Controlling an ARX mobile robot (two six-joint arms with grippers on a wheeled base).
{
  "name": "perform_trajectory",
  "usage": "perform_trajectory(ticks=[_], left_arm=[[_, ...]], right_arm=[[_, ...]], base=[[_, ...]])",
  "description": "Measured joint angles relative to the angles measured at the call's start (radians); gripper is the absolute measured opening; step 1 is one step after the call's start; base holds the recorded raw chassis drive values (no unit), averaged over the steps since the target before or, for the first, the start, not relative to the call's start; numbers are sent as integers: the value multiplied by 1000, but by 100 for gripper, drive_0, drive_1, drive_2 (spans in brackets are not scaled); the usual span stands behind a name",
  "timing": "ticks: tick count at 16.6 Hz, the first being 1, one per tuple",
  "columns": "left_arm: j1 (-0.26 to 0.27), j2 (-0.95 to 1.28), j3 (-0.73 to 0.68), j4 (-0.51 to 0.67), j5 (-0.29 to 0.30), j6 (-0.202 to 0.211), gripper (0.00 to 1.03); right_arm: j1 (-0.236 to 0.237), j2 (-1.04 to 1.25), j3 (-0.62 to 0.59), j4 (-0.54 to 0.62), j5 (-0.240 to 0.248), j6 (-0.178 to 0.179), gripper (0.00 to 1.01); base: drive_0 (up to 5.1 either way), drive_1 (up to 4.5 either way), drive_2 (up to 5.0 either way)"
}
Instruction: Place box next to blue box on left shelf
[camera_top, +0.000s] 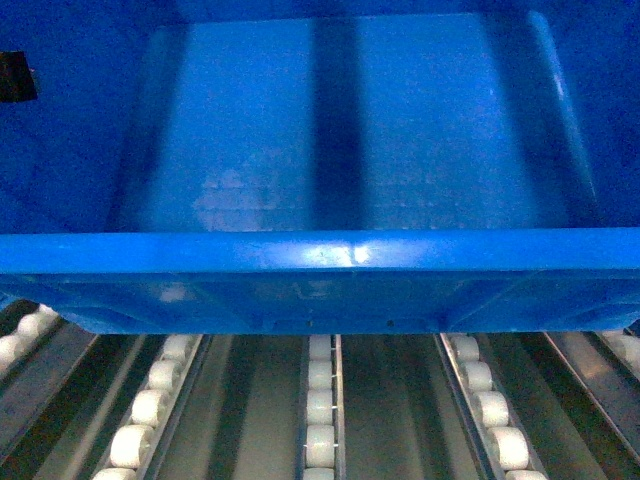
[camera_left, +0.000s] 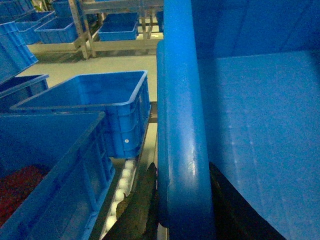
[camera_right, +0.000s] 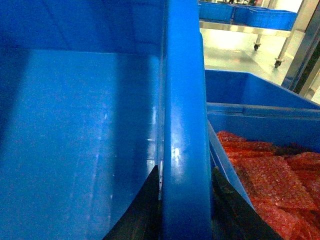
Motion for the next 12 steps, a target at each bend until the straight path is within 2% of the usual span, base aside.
perform_trajectory(ticks=[12], left_arm=[[0,0,0,0,0,0,19]], right_arm=[[0,0,0,0,0,0,21]], base=[[0,0,0]])
